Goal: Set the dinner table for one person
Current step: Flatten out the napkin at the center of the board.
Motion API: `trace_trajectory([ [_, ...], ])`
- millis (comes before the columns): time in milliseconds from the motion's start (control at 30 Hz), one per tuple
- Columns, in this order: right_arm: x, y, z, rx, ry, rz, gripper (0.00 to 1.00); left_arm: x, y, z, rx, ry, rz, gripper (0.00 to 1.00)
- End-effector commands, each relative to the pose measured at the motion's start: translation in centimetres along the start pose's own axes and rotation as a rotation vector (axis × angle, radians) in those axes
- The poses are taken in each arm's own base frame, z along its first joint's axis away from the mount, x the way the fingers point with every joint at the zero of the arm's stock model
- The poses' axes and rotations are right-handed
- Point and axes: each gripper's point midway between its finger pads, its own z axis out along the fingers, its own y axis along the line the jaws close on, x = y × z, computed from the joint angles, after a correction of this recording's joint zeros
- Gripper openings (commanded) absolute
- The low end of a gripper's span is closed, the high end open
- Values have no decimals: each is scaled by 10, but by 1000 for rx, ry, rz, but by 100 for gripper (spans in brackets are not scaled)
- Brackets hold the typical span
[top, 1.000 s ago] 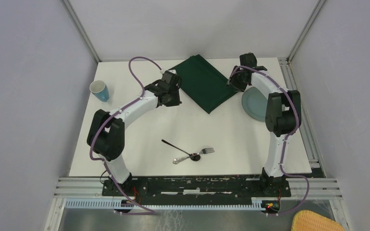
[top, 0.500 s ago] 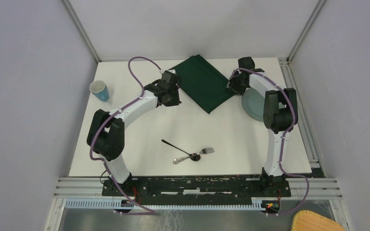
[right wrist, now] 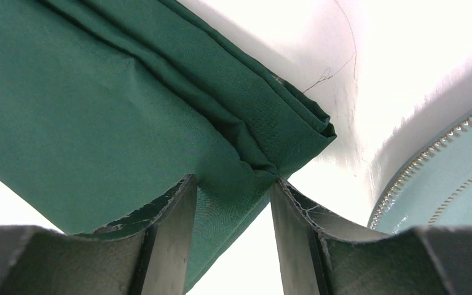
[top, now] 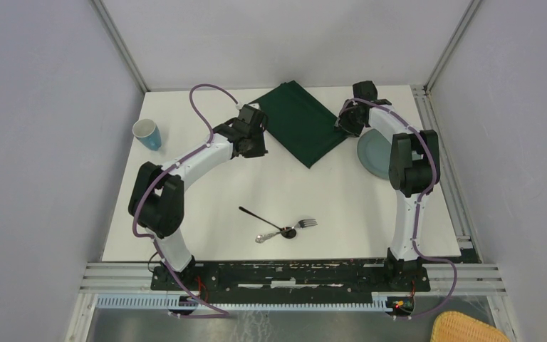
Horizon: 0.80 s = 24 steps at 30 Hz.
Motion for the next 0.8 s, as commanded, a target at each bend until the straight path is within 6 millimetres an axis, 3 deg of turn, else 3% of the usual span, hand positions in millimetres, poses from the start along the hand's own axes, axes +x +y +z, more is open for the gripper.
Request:
trace_trajectory([
  [0, -33, 27, -20, -83, -100, -8, 53, -12, -1, -8, 12, -38, 22, 13],
  [300, -32, 26, -18, -82, -94, -16, 52, -10, -2, -7, 18, -31, 20, 12],
  [767, -50, 34, -46, -65, -183, -47, 53, -10, 1, -5, 5, -34, 29, 12],
])
